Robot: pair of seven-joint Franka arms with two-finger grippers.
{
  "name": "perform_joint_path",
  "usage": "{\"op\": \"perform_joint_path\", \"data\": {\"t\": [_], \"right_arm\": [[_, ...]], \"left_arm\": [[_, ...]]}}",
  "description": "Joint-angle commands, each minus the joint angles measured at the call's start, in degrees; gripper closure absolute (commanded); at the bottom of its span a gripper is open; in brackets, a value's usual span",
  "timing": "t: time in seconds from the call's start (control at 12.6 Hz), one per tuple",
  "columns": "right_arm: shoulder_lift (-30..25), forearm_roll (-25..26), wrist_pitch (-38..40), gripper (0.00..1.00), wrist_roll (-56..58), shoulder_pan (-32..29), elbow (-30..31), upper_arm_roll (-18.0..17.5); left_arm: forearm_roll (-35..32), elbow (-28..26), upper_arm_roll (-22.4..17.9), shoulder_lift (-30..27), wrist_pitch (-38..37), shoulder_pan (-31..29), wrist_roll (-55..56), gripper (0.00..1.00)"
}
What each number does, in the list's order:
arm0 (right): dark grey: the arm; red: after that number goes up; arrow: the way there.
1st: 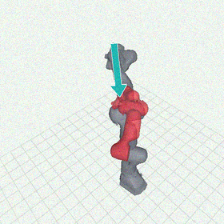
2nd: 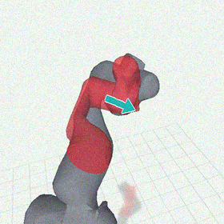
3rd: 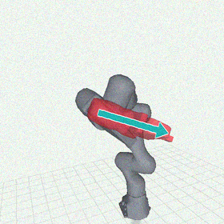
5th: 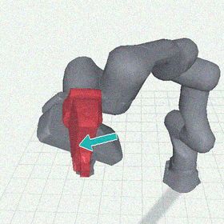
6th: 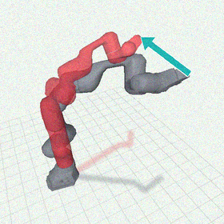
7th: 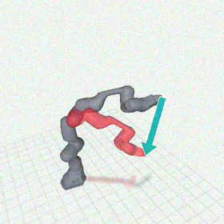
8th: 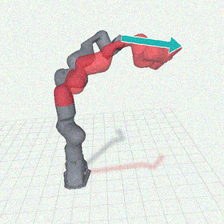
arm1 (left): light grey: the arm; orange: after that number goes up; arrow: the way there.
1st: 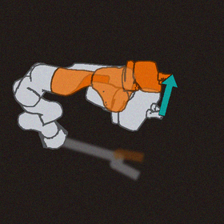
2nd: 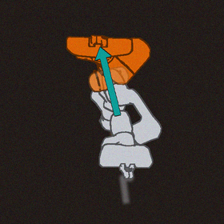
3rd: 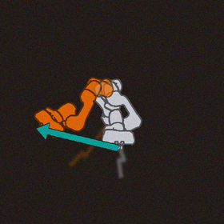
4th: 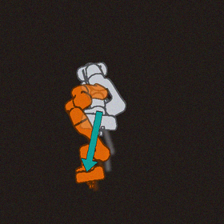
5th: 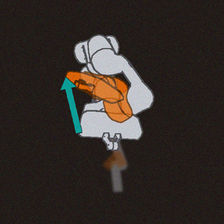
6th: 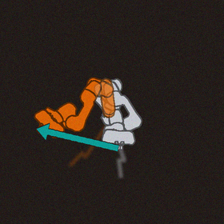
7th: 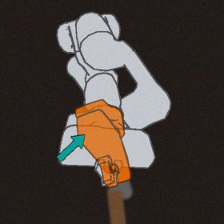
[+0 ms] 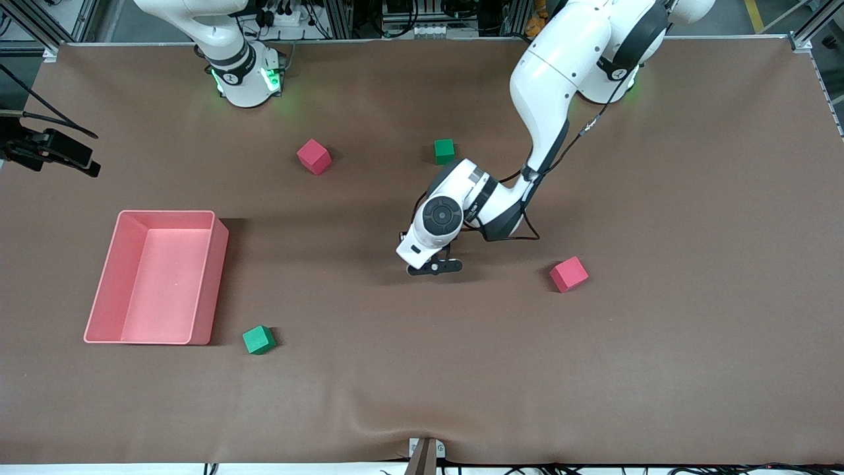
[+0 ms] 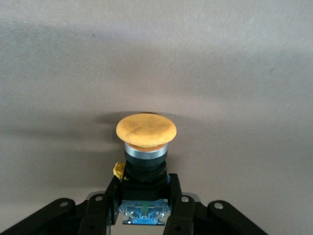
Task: Place and upright button with both arms
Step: 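Lower the button upright onto the table with the left gripper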
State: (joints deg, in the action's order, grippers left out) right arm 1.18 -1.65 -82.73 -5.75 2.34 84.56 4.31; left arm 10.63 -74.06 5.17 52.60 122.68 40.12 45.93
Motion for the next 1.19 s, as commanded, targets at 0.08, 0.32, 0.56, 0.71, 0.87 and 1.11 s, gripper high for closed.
{"op": "perform_joint_path", "data": {"t": [0.08, 0.32, 0.56, 0.71, 0.87, 1.11], "right_arm": [[-1.4, 0.1, 1.1, 0.00, 0.8, -1.4, 0.4, -1.1], [-1.4, 0.0, 2.2, 0.00, 1.0, -1.5, 0.1, -2.0], [-1.4, 0.0, 1.7, 0.00, 1.0, -1.6, 0.2, -2.3], [-1.5, 0.0, 1.6, 0.00, 1.0, -1.6, 0.1, -2.2], [-1.6, 0.1, 1.6, 0.00, 1.0, -1.6, 0.2, -2.1], [-1.8, 0.1, 1.0, 0.00, 1.0, -1.3, 0.4, -1.6]], "left_arm": [[-11.9, 0.1, -4.3, -3.9, -0.3, 6.1, 17.7, 1.00], [-25.2, 0.2, -4.9, -4.0, 1.8, 9.3, 33.0, 1.00], [-42.4, -0.3, -4.8, -2.9, 1.7, 12.0, 51.7, 1.00], [-55.3, -0.6, -4.6, -0.8, 1.8, 13.9, 64.0, 1.00], [-68.0, -0.9, -4.8, 3.5, 1.8, 15.7, 79.2, 1.00], [-78.8, -3.4, -4.8, 4.0, 1.0, 16.6, 85.9, 1.00]]}}
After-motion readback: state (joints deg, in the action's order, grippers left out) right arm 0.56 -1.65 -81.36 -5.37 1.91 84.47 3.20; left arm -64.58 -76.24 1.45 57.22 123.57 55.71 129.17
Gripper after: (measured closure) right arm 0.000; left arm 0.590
